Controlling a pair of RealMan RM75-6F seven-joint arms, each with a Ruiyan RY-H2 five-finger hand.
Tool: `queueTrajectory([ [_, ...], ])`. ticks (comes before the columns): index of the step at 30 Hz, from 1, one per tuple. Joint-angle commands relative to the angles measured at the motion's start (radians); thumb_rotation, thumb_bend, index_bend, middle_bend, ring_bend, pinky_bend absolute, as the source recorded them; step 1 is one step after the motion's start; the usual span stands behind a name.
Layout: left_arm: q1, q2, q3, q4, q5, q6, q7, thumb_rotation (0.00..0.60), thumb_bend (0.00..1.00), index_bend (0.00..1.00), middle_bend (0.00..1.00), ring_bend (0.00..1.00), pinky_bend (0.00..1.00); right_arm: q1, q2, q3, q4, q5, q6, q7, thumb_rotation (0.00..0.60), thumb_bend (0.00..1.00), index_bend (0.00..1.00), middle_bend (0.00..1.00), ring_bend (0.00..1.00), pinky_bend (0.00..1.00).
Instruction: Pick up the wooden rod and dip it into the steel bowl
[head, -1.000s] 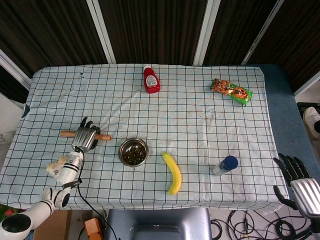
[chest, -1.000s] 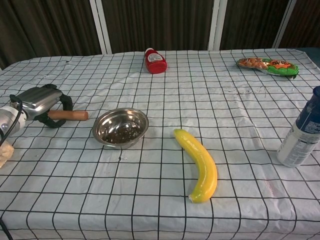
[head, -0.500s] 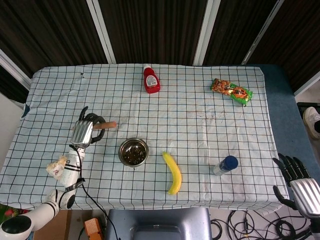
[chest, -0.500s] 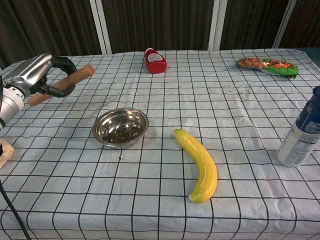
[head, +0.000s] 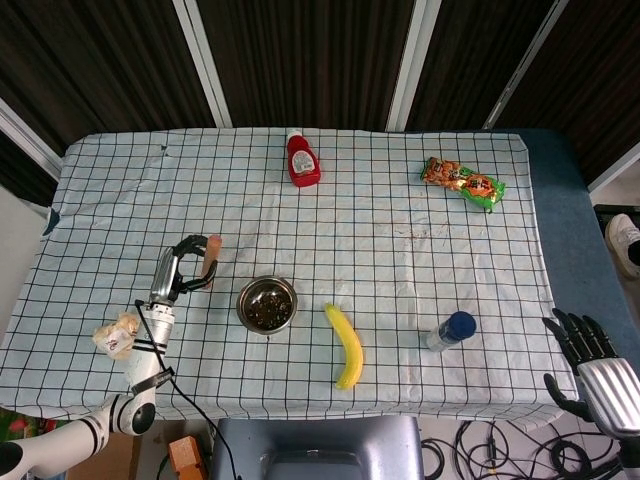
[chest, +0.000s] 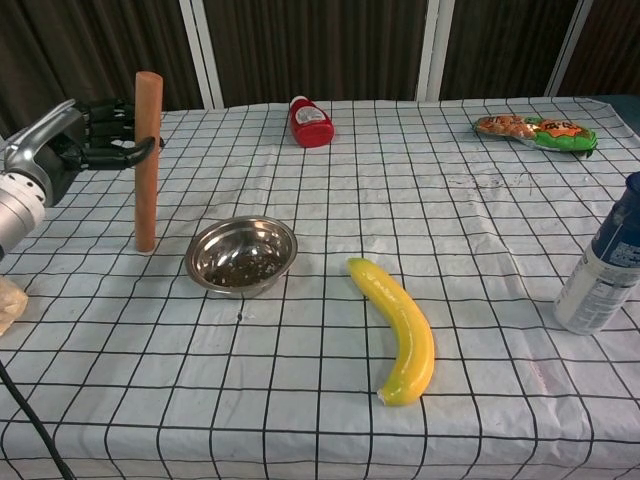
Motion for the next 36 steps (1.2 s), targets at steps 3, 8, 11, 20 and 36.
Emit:
queueTrajectory([
  [3,0.022,-0.005,0.002,0.088,-0.003,-0.039,-0.111,0.6,0.6,0.7,0.58,0.31,0.39,-0.002,0.002,0.001,0.001,0.004,0.003,0.004,0.6,0.37,0.0,0.0,0.0,0.0],
  [8,0.044,0.011,0.021,0.118,0.025,-0.032,-0.182,0.6,0.63,0.68,0.56,0.28,0.36,-0.006,0.003,0.003,0.003,0.007,0.011,0.009,0.6,0.37,0.0,0.0,0.0,0.0],
  [11,0.059,0.03,0.032,0.111,0.031,-0.038,-0.219,0.6,0.65,0.65,0.55,0.26,0.34,-0.007,0.003,0.002,0.003,0.005,0.013,0.01,0.6,0.37,0.0,0.0,0.0,0.0],
  [20,0.082,0.084,0.02,0.04,0.015,-0.079,-0.351,0.6,0.51,0.51,0.51,0.23,0.3,-0.01,0.001,0.001,0.003,0.002,0.016,0.004,0.6,0.37,0.0,0.0,0.0,0.0],
  [36,0.03,0.123,-0.076,-0.018,-0.059,-0.264,-0.508,0.6,0.26,0.36,0.43,0.13,0.16,-0.012,0.0,0.006,0.002,0.009,0.019,0.002,0.6,0.37,0.0,0.0,0.0,0.0],
])
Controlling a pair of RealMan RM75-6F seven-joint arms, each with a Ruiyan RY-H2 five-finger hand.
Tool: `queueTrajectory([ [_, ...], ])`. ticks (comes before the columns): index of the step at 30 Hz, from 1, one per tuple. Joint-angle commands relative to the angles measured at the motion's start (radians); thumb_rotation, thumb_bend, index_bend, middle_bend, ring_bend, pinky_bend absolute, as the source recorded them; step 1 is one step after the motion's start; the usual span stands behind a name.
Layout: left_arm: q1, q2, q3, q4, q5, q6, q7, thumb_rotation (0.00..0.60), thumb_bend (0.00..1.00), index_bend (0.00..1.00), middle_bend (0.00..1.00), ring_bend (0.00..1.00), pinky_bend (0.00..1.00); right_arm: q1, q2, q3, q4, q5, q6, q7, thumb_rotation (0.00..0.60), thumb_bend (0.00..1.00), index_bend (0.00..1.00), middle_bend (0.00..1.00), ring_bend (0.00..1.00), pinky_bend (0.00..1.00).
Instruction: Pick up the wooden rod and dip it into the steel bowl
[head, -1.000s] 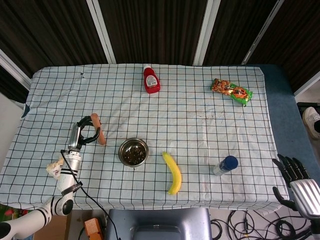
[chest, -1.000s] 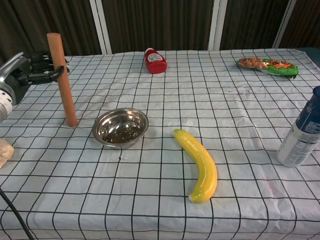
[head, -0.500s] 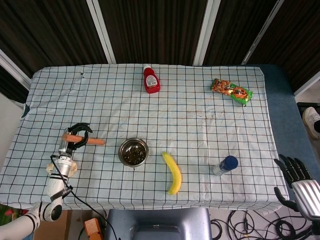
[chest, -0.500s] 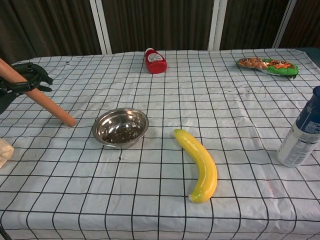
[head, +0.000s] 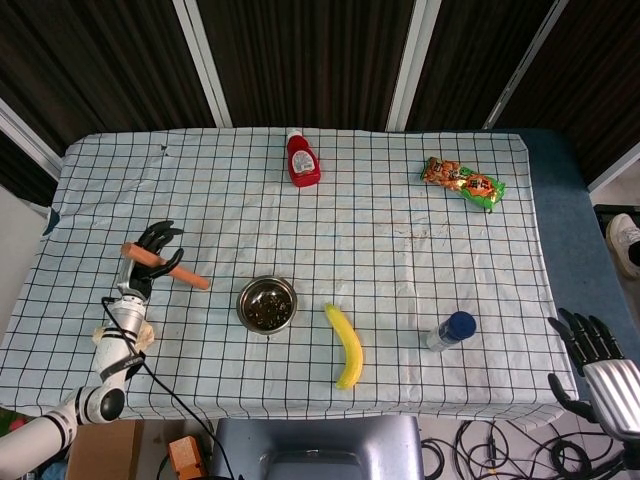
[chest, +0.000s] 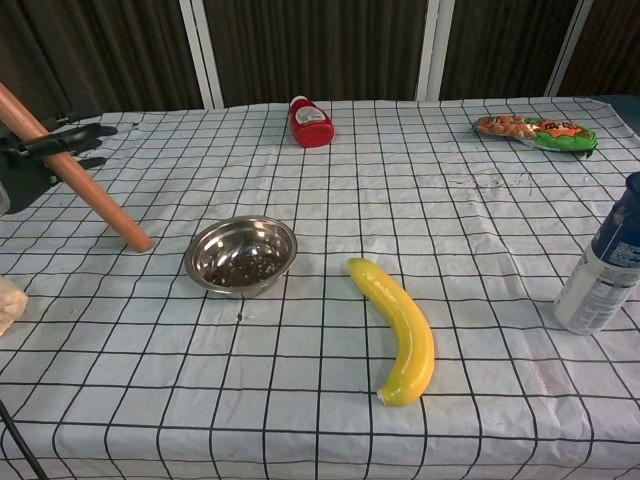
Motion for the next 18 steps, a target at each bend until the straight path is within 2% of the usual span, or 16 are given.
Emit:
queueTrajectory([
  [1,-0.007,-0.01,0.001,0.012,0.013,-0.005,-0.018,0.6,0.25,0.41,0.51,0.19,0.2,-0.001,0.001,0.001,0.0,0.001,0.001,0.002,0.6,0.37,0.0,0.0,0.0,0.0],
  [2,-0.008,-0.013,0.002,0.015,0.016,-0.005,-0.021,0.6,0.25,0.46,0.59,0.27,0.25,-0.001,0.001,0.001,0.001,0.002,0.001,0.003,0.6,0.37,0.0,0.0,0.0,0.0],
  [5,-0.016,-0.025,0.002,0.027,0.02,-0.012,-0.029,0.6,0.25,0.56,0.72,0.39,0.4,-0.002,0.002,0.0,0.002,0.001,0.003,0.006,0.6,0.37,0.0,0.0,0.0,0.0],
  [7,-0.026,-0.035,-0.008,0.036,0.011,-0.023,-0.034,0.6,0.25,0.58,0.75,0.41,0.44,-0.002,0.003,0.0,0.002,-0.001,0.004,0.007,0.6,0.37,0.0,0.0,0.0,0.0],
  [15,-0.048,-0.063,-0.035,0.066,0.002,-0.027,-0.049,0.596,0.24,0.59,0.76,0.42,0.45,-0.007,0.006,0.002,0.007,0.003,0.013,0.018,0.6,0.37,0.0,0.0,0.0,0.0],
  [18,-0.054,-0.068,-0.037,0.075,0.001,-0.031,-0.046,0.579,0.24,0.62,0.81,0.46,0.56,-0.007,0.007,0.003,0.007,0.003,0.015,0.02,0.6,0.37,0.0,0.0,0.0,0.0],
])
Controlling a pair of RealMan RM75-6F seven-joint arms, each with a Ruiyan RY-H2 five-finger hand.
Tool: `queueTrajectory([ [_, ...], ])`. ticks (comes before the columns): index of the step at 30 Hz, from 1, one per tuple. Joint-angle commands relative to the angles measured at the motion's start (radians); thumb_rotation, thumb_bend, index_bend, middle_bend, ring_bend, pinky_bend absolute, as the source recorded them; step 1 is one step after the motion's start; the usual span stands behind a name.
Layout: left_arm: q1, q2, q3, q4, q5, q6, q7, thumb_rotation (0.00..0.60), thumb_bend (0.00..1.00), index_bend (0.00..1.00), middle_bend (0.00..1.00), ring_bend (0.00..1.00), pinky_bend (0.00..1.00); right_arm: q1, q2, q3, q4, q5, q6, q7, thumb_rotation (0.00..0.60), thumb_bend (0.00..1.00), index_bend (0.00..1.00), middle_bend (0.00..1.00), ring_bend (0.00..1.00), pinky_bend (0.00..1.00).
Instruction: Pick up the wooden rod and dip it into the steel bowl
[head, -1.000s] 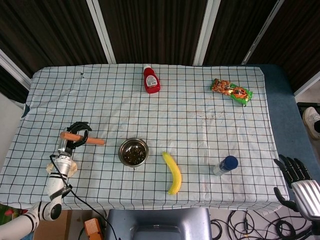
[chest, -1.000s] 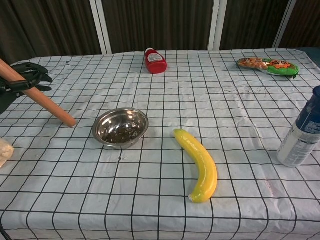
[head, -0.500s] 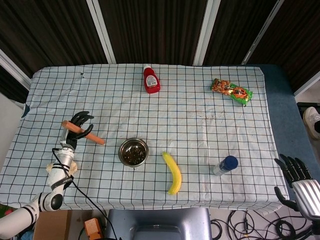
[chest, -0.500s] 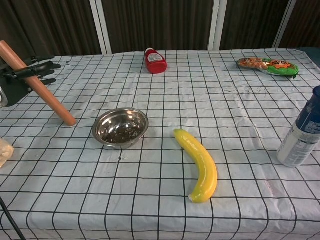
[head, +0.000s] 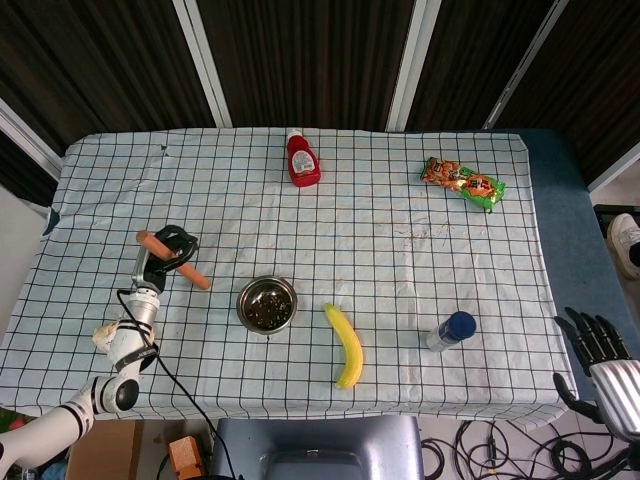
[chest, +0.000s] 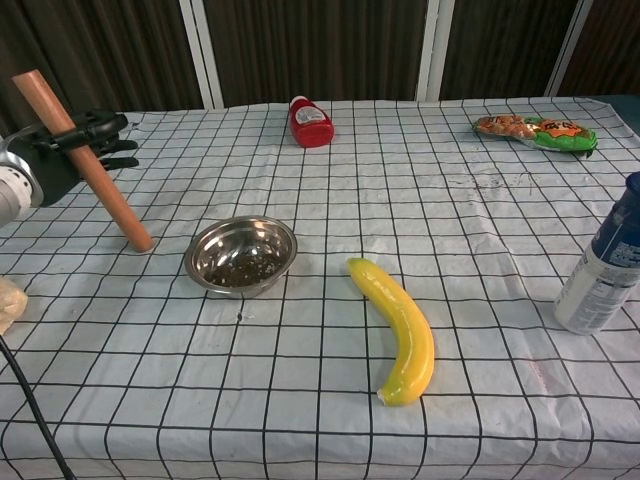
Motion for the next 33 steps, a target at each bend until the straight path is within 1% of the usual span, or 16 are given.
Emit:
queueTrajectory([
  [1,-0.005,-0.006,-0.002,0.009,-0.002,-0.004,0.005,0.58,0.24,0.64,0.83,0.49,0.63,-0.001,0.0,0.0,0.0,0.0,0.001,0.001,0.6,0.37,0.0,0.0,0.0,0.0],
  [3,-0.006,-0.011,-0.002,0.014,-0.003,-0.005,0.006,0.577,0.24,0.68,0.88,0.55,0.76,-0.001,0.001,0.001,0.001,0.0,0.002,0.003,0.6,0.37,0.0,0.0,0.0,0.0],
  [5,-0.008,-0.012,0.003,0.017,0.001,-0.01,0.01,0.553,0.24,0.73,0.94,0.64,0.88,-0.002,0.002,0.0,0.001,0.0,0.004,0.005,0.6,0.37,0.0,0.0,0.0,0.0],
  [7,-0.007,-0.012,0.009,0.018,0.006,-0.012,0.013,0.522,0.24,0.78,0.99,0.71,0.95,-0.003,0.002,0.001,0.002,0.001,0.006,0.008,0.6,0.37,0.0,0.0,0.0,0.0],
  [9,-0.006,-0.014,0.009,0.021,0.006,-0.009,0.017,0.497,0.24,0.81,1.0,0.76,0.99,-0.003,0.003,0.002,0.002,0.001,0.007,0.01,0.6,0.37,0.0,0.0,0.0,0.0],
  [11,-0.006,-0.016,0.01,0.023,0.005,-0.008,0.024,0.467,0.24,0.85,1.0,0.81,1.0,-0.004,0.003,0.001,0.003,0.0,0.007,0.012,0.6,0.37,0.0,0.0,0.0,0.0],
  [14,-0.006,-0.013,0.011,0.014,0.007,-0.007,0.034,0.451,0.24,0.93,1.0,0.89,1.0,-0.003,0.004,0.001,0.004,-0.002,0.006,0.013,0.6,0.37,0.0,0.0,0.0,0.0],
  [15,-0.004,-0.016,0.007,0.01,0.004,0.004,0.04,0.465,0.24,0.95,1.0,0.91,1.0,-0.003,0.004,0.001,0.003,-0.002,0.006,0.012,0.6,0.37,0.0,0.0,0.0,0.0],
  [16,-0.001,-0.021,0.001,0.007,-0.002,0.015,0.044,0.509,0.26,0.98,1.0,0.94,1.0,-0.003,0.004,0.0,0.003,-0.002,0.006,0.012,0.6,0.37,0.0,0.0,0.0,0.0],
  [18,0.002,-0.023,-0.001,-0.005,-0.004,0.029,0.057,0.584,0.37,1.0,1.0,0.98,1.0,-0.003,0.004,0.0,0.003,-0.003,0.006,0.012,0.6,0.37,0.0,0.0,0.0,0.0],
  [19,0.004,-0.024,0.0,-0.009,-0.001,0.037,0.062,0.6,0.47,1.0,1.0,0.99,1.0,-0.004,0.004,0.0,0.003,-0.003,0.006,0.012,0.6,0.37,0.0,0.0,0.0,0.0],
  [20,0.006,-0.025,0.0,-0.013,0.0,0.043,0.066,0.6,0.55,1.0,1.0,1.0,1.0,-0.004,0.004,0.0,0.003,-0.003,0.006,0.012,0.6,0.37,0.0,0.0,0.0,0.0],
  [24,0.016,-0.024,0.001,-0.037,0.018,0.088,0.076,0.6,0.66,1.0,1.0,1.0,1.0,-0.003,0.004,0.0,0.003,-0.004,0.004,0.012,0.6,0.37,0.0,0.0,0.0,0.0],
  [26,0.024,-0.029,-0.011,-0.061,0.012,0.117,0.079,0.6,0.75,1.0,1.0,1.0,1.0,-0.002,0.004,0.0,0.003,-0.004,0.003,0.011,0.6,0.37,0.0,0.0,0.0,0.0],
  [30,0.045,-0.03,-0.012,-0.161,0.038,0.207,0.116,0.6,0.78,1.0,1.0,1.0,1.0,0.0,0.003,0.0,0.002,-0.004,-0.002,0.008,0.6,0.37,0.0,0.0,0.0,0.0],
  [33,0.049,-0.03,-0.011,-0.202,0.05,0.234,0.135,0.6,0.77,1.0,1.0,1.0,1.0,0.001,0.003,0.0,0.001,-0.004,-0.004,0.007,0.6,0.37,0.0,0.0,0.0,0.0],
])
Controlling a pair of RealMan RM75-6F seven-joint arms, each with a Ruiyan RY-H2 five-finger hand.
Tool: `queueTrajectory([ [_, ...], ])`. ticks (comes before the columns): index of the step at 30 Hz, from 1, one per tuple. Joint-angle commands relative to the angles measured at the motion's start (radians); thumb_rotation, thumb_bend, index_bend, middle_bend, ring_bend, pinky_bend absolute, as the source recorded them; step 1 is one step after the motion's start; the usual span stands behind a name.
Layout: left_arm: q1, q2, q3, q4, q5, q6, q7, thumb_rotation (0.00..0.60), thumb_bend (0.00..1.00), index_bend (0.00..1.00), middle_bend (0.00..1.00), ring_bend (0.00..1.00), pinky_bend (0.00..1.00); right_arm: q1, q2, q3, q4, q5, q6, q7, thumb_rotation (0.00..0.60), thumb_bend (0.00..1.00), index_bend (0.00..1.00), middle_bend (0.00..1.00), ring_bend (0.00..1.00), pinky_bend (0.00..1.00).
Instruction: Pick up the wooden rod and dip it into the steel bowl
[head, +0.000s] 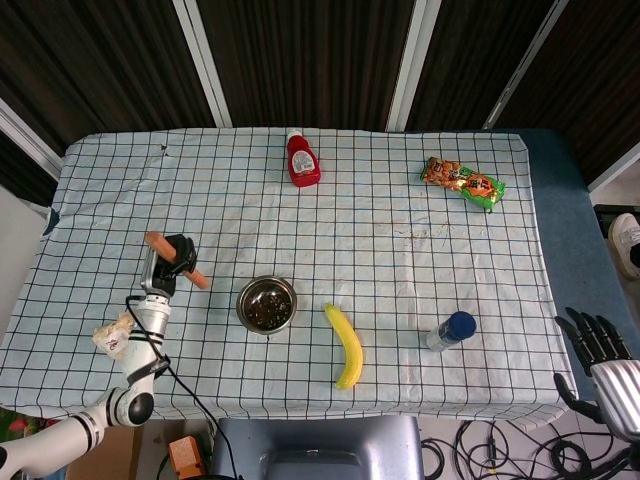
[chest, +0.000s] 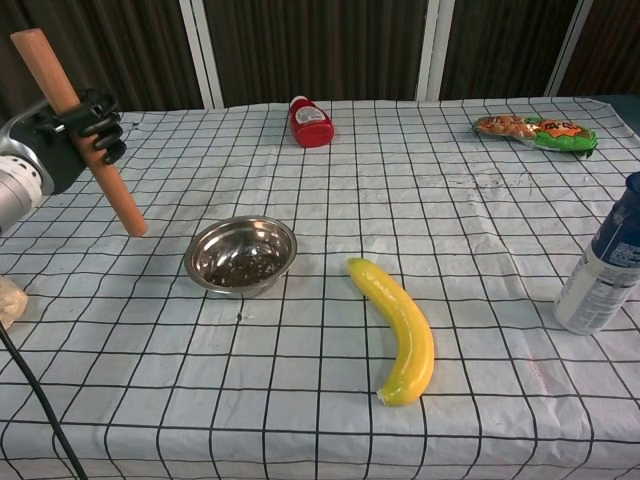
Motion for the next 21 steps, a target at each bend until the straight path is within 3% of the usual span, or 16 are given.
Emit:
queueTrajectory([
  [1,0.013,-0.001,0.0,-0.065,0.023,0.051,0.035,0.6,0.77,1.0,1.0,1.0,1.0,0.001,0.0,0.0,0.0,0.0,-0.002,-0.002,0.6,0.37,0.0,0.0,0.0,0.0],
  [5,0.01,0.002,0.01,-0.222,0.062,0.104,0.124,0.6,0.76,1.0,1.0,1.0,1.0,0.007,-0.004,-0.002,-0.004,-0.004,-0.015,-0.013,0.6,0.37,0.0,0.0,0.0,0.0],
  [10,-0.019,-0.028,0.02,-0.366,0.039,0.082,0.225,0.6,0.75,1.0,1.0,0.99,1.0,0.012,-0.005,-0.004,-0.008,-0.006,-0.027,-0.022,0.6,0.37,0.0,0.0,0.0,0.0],
  [15,-0.065,-0.162,0.064,-0.252,0.069,0.093,0.302,0.6,0.75,1.0,1.0,0.99,1.0,0.009,0.004,-0.004,-0.001,-0.005,-0.014,0.006,0.6,0.37,0.0,0.0,0.0,0.0],
  [21,-0.092,-0.251,0.079,-0.092,0.087,0.091,0.284,0.6,0.75,1.0,1.0,0.98,1.0,0.003,0.011,-0.005,0.01,-0.005,0.001,0.031,0.6,0.37,0.0,0.0,0.0,0.0],
])
